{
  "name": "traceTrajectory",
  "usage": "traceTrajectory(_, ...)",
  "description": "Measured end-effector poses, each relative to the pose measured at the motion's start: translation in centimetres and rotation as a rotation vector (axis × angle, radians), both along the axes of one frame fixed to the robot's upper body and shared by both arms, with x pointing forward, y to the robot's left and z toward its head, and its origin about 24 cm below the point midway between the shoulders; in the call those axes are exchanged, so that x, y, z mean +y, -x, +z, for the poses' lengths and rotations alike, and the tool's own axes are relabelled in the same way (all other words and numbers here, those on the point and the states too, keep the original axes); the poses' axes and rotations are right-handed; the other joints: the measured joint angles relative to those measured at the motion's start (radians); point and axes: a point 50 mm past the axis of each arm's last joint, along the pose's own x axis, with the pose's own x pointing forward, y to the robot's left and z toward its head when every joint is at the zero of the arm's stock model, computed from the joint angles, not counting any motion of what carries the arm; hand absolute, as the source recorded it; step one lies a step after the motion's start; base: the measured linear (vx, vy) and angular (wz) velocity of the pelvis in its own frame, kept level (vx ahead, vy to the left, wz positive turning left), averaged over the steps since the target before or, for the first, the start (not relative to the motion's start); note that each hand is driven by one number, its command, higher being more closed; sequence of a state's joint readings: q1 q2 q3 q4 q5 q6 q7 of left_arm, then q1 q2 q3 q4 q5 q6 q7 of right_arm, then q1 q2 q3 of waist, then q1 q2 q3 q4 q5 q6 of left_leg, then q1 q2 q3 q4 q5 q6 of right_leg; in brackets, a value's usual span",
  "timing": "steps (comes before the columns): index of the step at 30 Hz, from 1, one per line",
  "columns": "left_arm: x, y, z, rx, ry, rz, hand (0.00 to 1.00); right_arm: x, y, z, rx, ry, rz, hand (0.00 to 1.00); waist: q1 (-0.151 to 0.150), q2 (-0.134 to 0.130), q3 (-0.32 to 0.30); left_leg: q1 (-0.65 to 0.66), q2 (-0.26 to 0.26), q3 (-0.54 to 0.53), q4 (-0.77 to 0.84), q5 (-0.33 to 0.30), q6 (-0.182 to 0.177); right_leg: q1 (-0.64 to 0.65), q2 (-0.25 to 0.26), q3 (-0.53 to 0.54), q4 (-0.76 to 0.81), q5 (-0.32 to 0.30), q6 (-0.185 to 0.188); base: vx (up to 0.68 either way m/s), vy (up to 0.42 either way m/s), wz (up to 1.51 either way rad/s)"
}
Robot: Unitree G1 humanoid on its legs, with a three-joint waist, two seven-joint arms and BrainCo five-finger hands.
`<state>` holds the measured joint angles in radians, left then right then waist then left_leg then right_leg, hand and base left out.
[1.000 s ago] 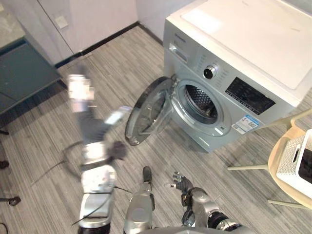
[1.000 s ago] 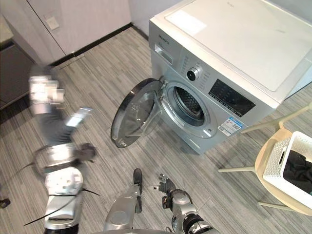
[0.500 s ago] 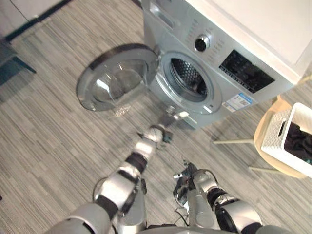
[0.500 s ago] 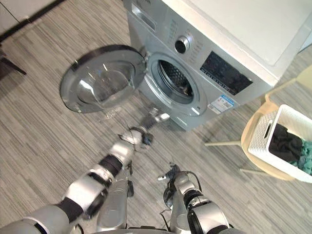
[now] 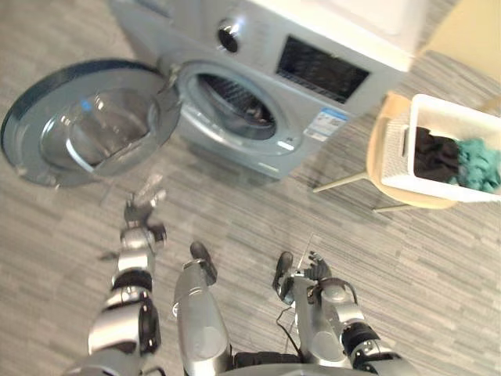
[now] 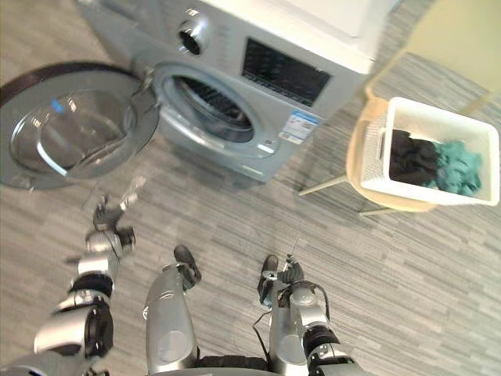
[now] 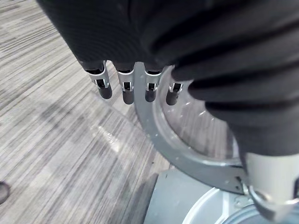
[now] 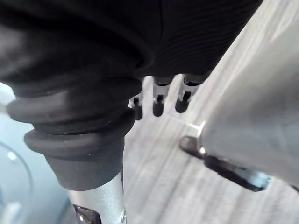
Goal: Pick up the laundry basket with both hands and put the clothes into the washing machine.
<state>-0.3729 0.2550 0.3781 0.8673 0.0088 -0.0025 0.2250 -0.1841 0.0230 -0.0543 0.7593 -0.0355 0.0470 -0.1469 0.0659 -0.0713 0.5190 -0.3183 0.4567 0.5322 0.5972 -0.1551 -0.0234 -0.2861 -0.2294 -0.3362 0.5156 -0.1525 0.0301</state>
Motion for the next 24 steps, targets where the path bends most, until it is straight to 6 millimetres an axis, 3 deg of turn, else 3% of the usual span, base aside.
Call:
traceTrajectory(1, -0.1, 2.1, -1.8, 0.036, 0.043, 0.032, 0.0, -0.7, -0.1, 0.7, -0.046, -0.002, -0.038, 0.0, -0.002, 0.004, 0.0, 0.04, 0.019, 0.02, 0.037, -0.034, -0.007, 0.009, -0.051, -0.047, 0.11, -0.049, -0.021, 0.01, -0.083, -0.54)
traceTrajectory(2, 0.1, 3.9, -3.0, 0.058, 0.083, 0.069, 0.0, -1.6, -0.5, 1.7, -0.094, -0.001, -0.078, 0.0, -0.004, 0.0, -0.003, 0.064, 0.027, 0.025, 0.061, -0.05, -0.034, 0.016, -0.077, -0.063, 0.162, -0.093, -0.016, 0.0, -0.136, -0.37)
traceTrajectory(3, 0.2, 4.6, -3.5, 0.066, 0.096, 0.086, 0.0, -2.3, -0.6, 2.1, -0.115, 0.007, -0.1, 0.0, -0.009, -0.001, -0.005, 0.072, 0.026, 0.023, 0.068, -0.051, -0.049, 0.021, -0.076, -0.07, 0.154, -0.113, 0.023, -0.03, -0.193, -0.36)
traceTrajectory(4, -0.1, 7.0, -5.2, 0.112, 0.145, 0.136, 0.0, -4.0, -1.2, 3.2, -0.164, 0.036, -0.154, 0.0, -0.014, 0.033, -0.027, 0.071, 0.039, 0.008, 0.048, -0.039, -0.071, 0.024, -0.03, -0.077, 0.103, -0.114, 0.039, -0.04, -0.171, -0.41)
traceTrajectory(5, -0.6, 8.3, -6.2, 0.147, 0.169, 0.155, 0.0, -5.0, -1.5, 3.9, -0.194, 0.053, -0.19, 0.0, -0.011, 0.056, -0.041, 0.079, 0.034, 0.002, 0.001, -0.033, -0.077, 0.048, -0.036, -0.132, 0.065, -0.114, 0.037, -0.05, -0.167, -0.8)
traceTrajectory(6, -1.4, 10.9, -7.8, 0.2, 0.212, 0.199, 0.0, -6.7, -1.6, 5.0, -0.239, 0.082, -0.263, 0.0, -0.01, 0.065, -0.083, 0.117, 0.035, 0.05, -0.059, -0.004, -0.074, 0.065, -0.103, -0.217, 0.1, -0.125, -0.001, -0.01, -0.12, -0.84)
traceTrajectory(7, -2.0, 14.0, -9.3, 0.258, 0.268, 0.273, 0.0, -7.7, -1.9, 6.7, -0.315, 0.102, -0.334, 0.0, -0.02, 0.057, -0.128, 0.162, 0.034, 0.115, -0.065, 0.013, -0.071, 0.098, -0.203, -0.285, 0.159, -0.138, -0.019, 0.08, -0.253, -1.15)
traceTrajectory(8, -2.3, 16.3, -10.2, 0.283, 0.306, 0.353, 0.0, -8.0, -2.7, 8.6, -0.402, 0.118, -0.366, 0.0, -0.011, 0.057, -0.154, 0.21, 0.054, 0.163, -0.045, 0.003, -0.098, 0.145, -0.254, -0.371, 0.172, -0.141, 0.04, 0.11, -0.274, -1.05)
traceTrajectory(9, -2.6, 17.2, -10.6, 0.287, 0.335, 0.397, 0.0, -7.9, -3.2, 9.6, -0.45, 0.124, -0.363, 0.0, -0.01, 0.075, -0.164, 0.225, 0.086, 0.18, -0.035, 0.004, -0.105, 0.147, -0.232, -0.376, 0.17, -0.135, 0.059, 0.15, -0.379, -1.15)
traceTrajectory(10, -3.1, 18.2, -11.2, 0.301, 0.383, 0.458, 0.0, -7.6, -3.7, 11.9, -0.559, 0.126, -0.369, 0.0, -0.016, 0.11, -0.203, 0.231, 0.14, 0.195, -0.047, 0.024, -0.134, 0.137, -0.152, -0.363, 0.145, -0.14, 0.047, 0.15, -0.336, -1.08)
traceTrajectory(11, -3.5, 19.1, -11.6, 0.319, 0.396, 0.488, 0.0, -7.2, -3.9, 13.9, -0.659, 0.119, -0.372, 0.0, -0.022, 0.111, -0.226, 0.27, 0.167, 0.228, -0.075, 0.07, -0.163, 0.121, -0.103, -0.337, 0.137, -0.152, 0.026, 0.17, -0.343, -1.01)
traceTrajectory(12, -3.8, 19.3, -11.8, 0.328, 0.406, 0.497, 0.0, -7.1, -3.9, 14.9, -0.71, 0.116, -0.374, 0.0, -0.024, 0.113, -0.234, 0.291, 0.186, 0.243, -0.084, 0.089, -0.162, 0.122, -0.076, -0.326, 0.125, -0.156, 0.018, 0.2, -0.324, -1.14)
traceTrajectory(14, -4.7, 19.7, -12.2, 0.344, 0.438, 0.51, 0.0, -6.9, -3.6, 16.9, -0.82, 0.11, -0.399, 0.0, -0.025, 0.103, -0.272, 0.336, 0.243, 0.281, -0.072, 0.177, -0.08, 0.129, 0.006, -0.277, 0.067, -0.157, -0.005, 0.2, -0.283, -1.12)
traceTrajectory(15, -5.3, 19.6, -12.3, 0.343, 0.452, 0.505, 0.0, -6.9, -3.6, 17.7, -0.867, 0.112, -0.41, 0.0, -0.024, 0.093, -0.285, 0.345, 0.297, 0.292, -0.009, 0.262, 0.055, 0.164, 0.064, -0.241, -0.003, -0.142, -0.03, 0.29, -0.331, -1.23)
traceTrajectory(16, -5.8, 19.5, -12.3, 0.325, 0.452, 0.508, 0.0, -6.7, -3.5, 18.5, -0.91, 0.111, -0.413, 0.0, -0.021, 0.074, -0.288, 0.306, 0.291, 0.187, 0.1, 0.24, 0.086, 0.219, 0.098, -0.196, -0.082, -0.123, -0.048, 0.28, -0.293, -1.15)
traceTrajectory(17, -5.9, 19.3, -12.3, 0.315, 0.451, 0.494, 0.0, -6.9, -3.5, 18.8, -0.926, 0.122, -0.415, 0.0, -0.02, 0.067, -0.29, 0.28, 0.251, 0.129, 0.14, 0.19, 0.047, 0.238, 0.102, -0.178, -0.111, -0.115, -0.046, 0.25, -0.227, -0.98)
traceTrajectory(18, -6.3, 19.1, -12.3, 0.318, 0.455, 0.463, 0.0, -7.2, -3.5, 19.3, -0.952, 0.136, -0.415, 0.0, -0.019, 0.073, -0.293, 0.224, 0.159, 0.033, 0.181, 0.105, 0.015, 0.278, 0.117, -0.152, -0.178, -0.091, -0.044, 0.16, -0.099, -0.66)
traceTrajectory(21, -7.3, 19.0, -12.3, 0.321, 0.467, 0.408, 0.0, -7.1, -3.8, 19.9, -0.973, 0.147, -0.39, 0.0, 0.012, 0.102, -0.307, 0.152, -0.024, 0.0, 0.117, -0.012, -0.011, 0.338, 0.158, -0.094, -0.285, -0.051, -0.038, 0.2, -0.001, -0.71)
traceTrajectory(22, -7.5, 18.7, -12.3, 0.32, 0.464, 0.383, 0.0, -6.7, -4.1, 20.2, -0.981, 0.143, -0.379, 0.0, 0.018, 0.105, -0.309, 0.126, -0.093, 0.009, 0.073, -0.047, 0.001, 0.361, 0.159, -0.08, -0.308, -0.048, -0.033, 0.26, 0.107, -0.53)
traceTrajectory(24, -7.7, 17.8, -12.0, 0.295, 0.467, 0.35, 0.0, -5.6, -5.0, 21.0, -1.006, 0.131, -0.337, 0.0, 0.037, 0.106, -0.31, 0.091, -0.163, -0.005, 0.018, -0.048, 0.002, 0.385, 0.158, -0.058, -0.349, -0.037, -0.015, 0.21, 0.119, -0.33)
